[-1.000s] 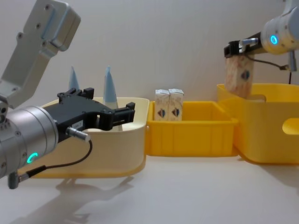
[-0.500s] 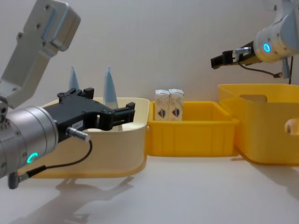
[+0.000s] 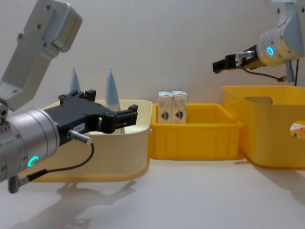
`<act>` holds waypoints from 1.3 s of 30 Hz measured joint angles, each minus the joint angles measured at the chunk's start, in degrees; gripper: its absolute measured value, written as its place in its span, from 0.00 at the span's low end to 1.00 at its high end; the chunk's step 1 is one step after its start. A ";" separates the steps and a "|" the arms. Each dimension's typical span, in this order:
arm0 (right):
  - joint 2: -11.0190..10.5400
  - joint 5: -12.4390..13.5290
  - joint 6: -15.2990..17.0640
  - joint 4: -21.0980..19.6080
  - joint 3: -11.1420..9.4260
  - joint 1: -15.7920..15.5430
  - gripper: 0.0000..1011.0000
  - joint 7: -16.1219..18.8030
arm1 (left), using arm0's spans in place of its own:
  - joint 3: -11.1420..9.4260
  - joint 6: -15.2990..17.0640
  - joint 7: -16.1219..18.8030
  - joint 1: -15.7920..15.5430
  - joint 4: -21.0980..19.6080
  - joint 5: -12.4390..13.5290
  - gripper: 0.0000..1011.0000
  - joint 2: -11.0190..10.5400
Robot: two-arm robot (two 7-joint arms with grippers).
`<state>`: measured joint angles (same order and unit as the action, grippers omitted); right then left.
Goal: Bimanual collaborative sorting of washing and personal care products
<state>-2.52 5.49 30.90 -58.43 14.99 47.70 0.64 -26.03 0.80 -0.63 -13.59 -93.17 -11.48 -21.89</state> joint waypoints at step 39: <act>0.09 -0.01 0.14 0.32 0.07 0.11 0.99 0.08 | 6.34 16.58 0.39 -0.63 -6.32 0.07 0.99 -3.26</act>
<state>-2.43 5.48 31.04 -58.12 15.06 47.81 0.72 -19.69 17.37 -0.23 -14.22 -99.50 -11.42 -25.15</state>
